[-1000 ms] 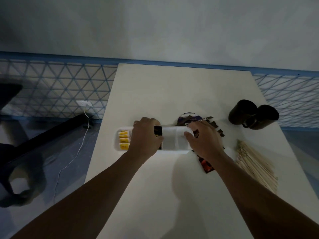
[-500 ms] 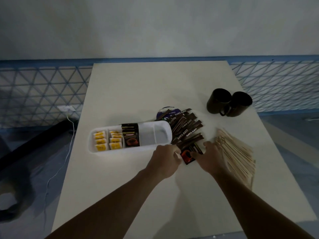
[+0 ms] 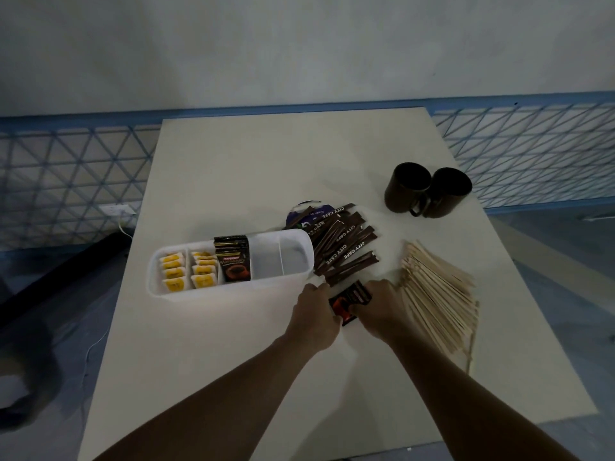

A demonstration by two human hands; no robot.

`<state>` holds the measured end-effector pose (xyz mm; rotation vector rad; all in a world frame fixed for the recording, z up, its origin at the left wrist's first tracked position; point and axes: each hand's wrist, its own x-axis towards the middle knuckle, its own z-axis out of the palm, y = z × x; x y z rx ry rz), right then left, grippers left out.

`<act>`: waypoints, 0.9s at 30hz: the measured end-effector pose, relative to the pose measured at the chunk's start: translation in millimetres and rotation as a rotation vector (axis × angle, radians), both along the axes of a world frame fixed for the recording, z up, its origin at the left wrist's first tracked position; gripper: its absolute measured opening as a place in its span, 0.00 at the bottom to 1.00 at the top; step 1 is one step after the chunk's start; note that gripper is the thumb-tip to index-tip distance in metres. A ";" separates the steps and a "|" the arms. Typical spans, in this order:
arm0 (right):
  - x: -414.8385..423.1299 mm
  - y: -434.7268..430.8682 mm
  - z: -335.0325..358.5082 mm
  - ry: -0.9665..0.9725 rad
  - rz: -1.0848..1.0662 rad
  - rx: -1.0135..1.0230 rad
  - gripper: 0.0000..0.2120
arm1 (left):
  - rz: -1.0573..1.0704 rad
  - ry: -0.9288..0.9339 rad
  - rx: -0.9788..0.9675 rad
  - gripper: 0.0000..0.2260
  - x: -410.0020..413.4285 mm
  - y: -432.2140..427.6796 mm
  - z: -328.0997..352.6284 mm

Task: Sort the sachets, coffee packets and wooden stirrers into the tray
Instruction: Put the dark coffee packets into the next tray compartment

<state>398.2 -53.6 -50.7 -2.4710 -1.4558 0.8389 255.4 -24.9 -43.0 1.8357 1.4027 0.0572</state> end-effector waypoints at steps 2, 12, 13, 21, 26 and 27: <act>-0.8 -1.2 2.3 0.068 0.043 -0.024 0.04 | -0.005 0.005 0.013 0.22 -0.6 -0.5 -0.9; -8.2 6.8 26.2 0.242 0.249 0.024 0.06 | -0.005 0.013 0.074 0.08 -22.8 7.6 9.8; -10.4 9.5 28.1 0.266 0.249 0.034 0.08 | -0.002 0.006 0.083 0.07 -25.9 9.7 12.1; -39.4 31.8 52.3 0.484 0.165 0.191 0.07 | 0.057 -0.136 0.179 0.05 -61.8 33.5 41.5; -67.0 46.8 58.6 0.590 0.117 0.280 0.03 | 0.159 -0.145 0.233 0.04 -90.5 49.1 51.2; -72.8 50.1 60.3 0.585 0.106 0.288 0.02 | 0.177 -0.144 0.235 0.04 -95.9 52.1 52.3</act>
